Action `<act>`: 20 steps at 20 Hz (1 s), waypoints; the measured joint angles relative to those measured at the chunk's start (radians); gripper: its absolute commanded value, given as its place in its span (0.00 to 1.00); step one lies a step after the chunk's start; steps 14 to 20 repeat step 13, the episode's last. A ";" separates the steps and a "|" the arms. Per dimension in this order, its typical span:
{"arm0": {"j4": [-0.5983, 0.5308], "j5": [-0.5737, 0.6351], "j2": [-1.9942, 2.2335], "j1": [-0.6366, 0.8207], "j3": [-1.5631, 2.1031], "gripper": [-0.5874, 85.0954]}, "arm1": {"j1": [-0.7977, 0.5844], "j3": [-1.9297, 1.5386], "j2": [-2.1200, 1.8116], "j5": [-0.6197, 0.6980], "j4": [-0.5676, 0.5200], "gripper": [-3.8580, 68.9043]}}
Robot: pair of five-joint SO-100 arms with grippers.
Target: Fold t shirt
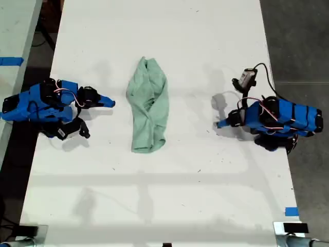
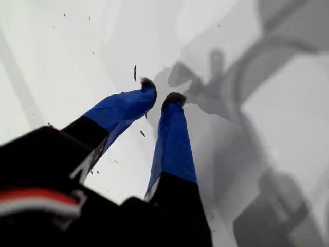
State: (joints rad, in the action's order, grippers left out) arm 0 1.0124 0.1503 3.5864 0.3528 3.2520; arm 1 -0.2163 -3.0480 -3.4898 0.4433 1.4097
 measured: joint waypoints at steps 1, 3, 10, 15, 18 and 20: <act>0.000 0.003 0.000 0.000 0.000 0.00 | 0.017 0.000 0.000 0.014 0.000 0.14; 0.000 0.003 0.000 0.000 0.000 0.00 | 0.023 0.000 0.000 0.120 0.000 0.13; 0.000 0.003 0.000 0.000 0.000 0.00 | 0.028 0.000 0.000 0.356 0.000 0.13; 0.000 0.003 0.000 0.000 0.000 0.00 | 0.028 0.000 0.000 0.362 0.000 0.13; 0.000 0.003 0.000 0.000 0.000 0.00 | 0.028 0.000 0.000 0.362 0.000 0.13; 0.000 0.003 0.000 0.000 0.000 0.00 | 0.028 0.000 0.000 0.362 0.000 0.13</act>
